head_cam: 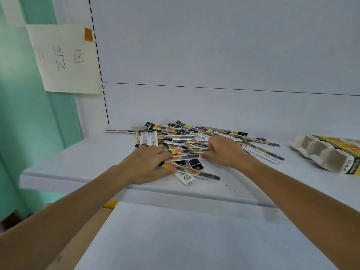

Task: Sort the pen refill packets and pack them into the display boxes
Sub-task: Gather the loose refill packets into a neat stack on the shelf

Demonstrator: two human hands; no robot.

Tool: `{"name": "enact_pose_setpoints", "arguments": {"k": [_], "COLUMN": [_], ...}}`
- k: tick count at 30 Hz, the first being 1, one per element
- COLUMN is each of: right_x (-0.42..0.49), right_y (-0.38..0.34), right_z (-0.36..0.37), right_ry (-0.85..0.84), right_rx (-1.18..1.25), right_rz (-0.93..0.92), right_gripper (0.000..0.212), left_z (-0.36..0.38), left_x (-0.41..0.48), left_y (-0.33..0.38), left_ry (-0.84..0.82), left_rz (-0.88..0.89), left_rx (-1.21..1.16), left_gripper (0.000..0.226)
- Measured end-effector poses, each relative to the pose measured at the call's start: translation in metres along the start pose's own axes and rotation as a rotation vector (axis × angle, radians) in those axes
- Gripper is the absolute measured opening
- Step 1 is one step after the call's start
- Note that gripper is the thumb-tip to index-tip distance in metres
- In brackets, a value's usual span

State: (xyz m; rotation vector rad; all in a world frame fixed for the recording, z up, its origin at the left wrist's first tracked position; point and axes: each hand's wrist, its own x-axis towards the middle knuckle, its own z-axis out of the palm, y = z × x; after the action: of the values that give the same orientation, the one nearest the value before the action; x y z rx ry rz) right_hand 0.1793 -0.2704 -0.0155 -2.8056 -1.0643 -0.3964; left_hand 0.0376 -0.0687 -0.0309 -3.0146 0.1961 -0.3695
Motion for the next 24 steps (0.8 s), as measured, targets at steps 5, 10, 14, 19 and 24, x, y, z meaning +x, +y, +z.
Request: {"name": "enact_pose_setpoints", "arguments": {"k": [5,10,14,19,24], "right_x": [-0.004,-0.007,-0.010,-0.015,-0.012], "right_y": [-0.017,-0.015,0.014,0.023,0.009], "right_z": [-0.004,-0.015,-0.036,-0.036,-0.031], "right_ry": [-0.093,-0.274,-0.376,-0.333,-0.406], "right_rx": [0.207,0.320,0.121,0.175,0.148], "right_rz": [-0.043,-0.088,0.015,0.065,-0.012], "right_gripper": [0.051,0.030,0.028,0.065,0.067], "left_z": [0.000,0.000,-0.006,-0.009,-0.011], "left_x": [0.003,0.000,-0.011,-0.010,-0.002], "left_y": [0.001,-0.009,-0.019,-0.007,0.005], "left_ry": [0.045,0.027,-0.003,-0.036,-0.092], "left_rz": [-0.054,-0.082,-0.105,-0.095,-0.103], "left_rx": [-0.177,-0.232,-0.225,-0.358,-0.456], "left_gripper": [0.050,0.044,0.090,0.071,0.082]}}
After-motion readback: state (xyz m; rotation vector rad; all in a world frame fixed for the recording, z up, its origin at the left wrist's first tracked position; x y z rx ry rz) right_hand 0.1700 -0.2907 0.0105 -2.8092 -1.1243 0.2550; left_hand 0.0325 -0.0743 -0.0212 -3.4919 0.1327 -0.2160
